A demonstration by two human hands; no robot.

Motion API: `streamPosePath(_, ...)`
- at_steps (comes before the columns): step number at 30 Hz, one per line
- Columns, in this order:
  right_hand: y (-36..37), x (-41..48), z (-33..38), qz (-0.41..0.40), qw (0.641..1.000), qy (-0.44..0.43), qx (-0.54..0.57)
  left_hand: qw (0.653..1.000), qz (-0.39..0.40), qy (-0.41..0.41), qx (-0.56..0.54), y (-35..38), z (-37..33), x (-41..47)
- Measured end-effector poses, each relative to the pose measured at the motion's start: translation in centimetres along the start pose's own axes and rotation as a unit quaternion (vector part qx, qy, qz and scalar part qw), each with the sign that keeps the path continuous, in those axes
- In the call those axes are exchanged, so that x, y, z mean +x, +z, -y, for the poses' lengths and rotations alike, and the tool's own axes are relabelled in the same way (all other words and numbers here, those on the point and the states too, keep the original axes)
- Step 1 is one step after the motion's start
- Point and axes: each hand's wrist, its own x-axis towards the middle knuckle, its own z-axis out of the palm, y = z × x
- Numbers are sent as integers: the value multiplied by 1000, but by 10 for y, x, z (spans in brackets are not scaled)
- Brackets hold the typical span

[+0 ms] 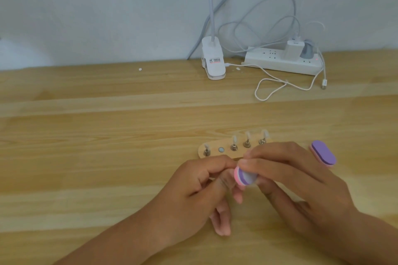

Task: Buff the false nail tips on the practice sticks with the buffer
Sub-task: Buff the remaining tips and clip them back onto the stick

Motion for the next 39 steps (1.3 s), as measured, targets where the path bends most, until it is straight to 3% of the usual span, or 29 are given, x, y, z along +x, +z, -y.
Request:
streamPosePath(12,0,4,-4,-12,1000,17,3,999,35,8,1,-1,2,1)
streamPosePath(16,5,0,4,-10,999,-37,-6,999,37,7,2,-1,2,1)
streamPosePath(21,4,1,-1,-10,1000,5,-25,999,49,-22,-6,-3,-2,1)
streamPosePath(24,7,-3,3,4,999,-40,-24,998,57,-24,11,-4,-4,1)
streamPosePath(28,3,-1,-3,-7,999,-11,-48,998,48,-36,6,-5,-8,1)
streamPosePath(32,6,-2,5,15,997,-72,-32,997,65,-48,5,-8,-4,3)
streamPosePath(37,2,4,3,0,1000,-5,-17,996,76,-43,-15,-8,-6,1)
streamPosePath(39,6,1,10,18,999,-32,-15,996,82,-43,-15,-9,-4,1)
